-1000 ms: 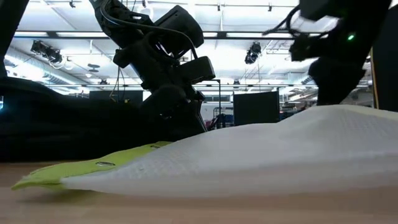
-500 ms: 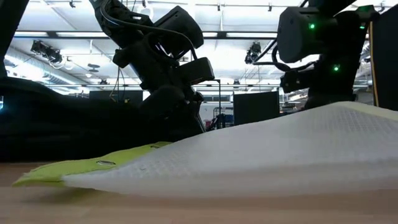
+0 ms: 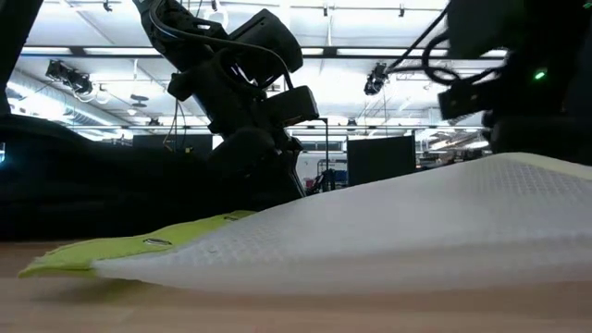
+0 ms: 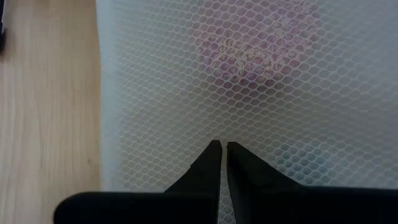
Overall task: Unpack backpack
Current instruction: Remove the red scented candle jar from the white zip bag
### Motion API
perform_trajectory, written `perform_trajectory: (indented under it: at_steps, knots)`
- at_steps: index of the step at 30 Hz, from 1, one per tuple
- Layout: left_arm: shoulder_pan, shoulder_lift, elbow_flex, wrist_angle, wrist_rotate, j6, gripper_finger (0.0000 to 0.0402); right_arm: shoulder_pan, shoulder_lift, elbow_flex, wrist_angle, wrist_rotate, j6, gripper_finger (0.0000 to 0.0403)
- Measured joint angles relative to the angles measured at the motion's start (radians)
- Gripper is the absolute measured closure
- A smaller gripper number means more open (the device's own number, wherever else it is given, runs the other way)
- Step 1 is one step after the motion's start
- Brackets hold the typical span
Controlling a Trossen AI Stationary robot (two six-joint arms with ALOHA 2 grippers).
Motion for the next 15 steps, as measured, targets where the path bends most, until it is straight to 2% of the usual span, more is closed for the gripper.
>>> perform_trajectory:
  at_steps: [6,11,15]
  knots:
    - [0.0,0.0,0.0,0.003,0.0,0.0,0.0402,0.091,-0.017,0.0,0.054,-0.009,-0.022,0.0221]
    - [0.0,0.0,0.0,0.016,0.0,0.0,0.0402,0.145,-0.017,0.0,0.242,-0.004,-0.022,0.0253]
    - [0.0,0.0,0.0,0.02,0.0,-0.001,0.0402,0.155,-0.016,0.0,0.362,0.037,-0.068,0.0258]
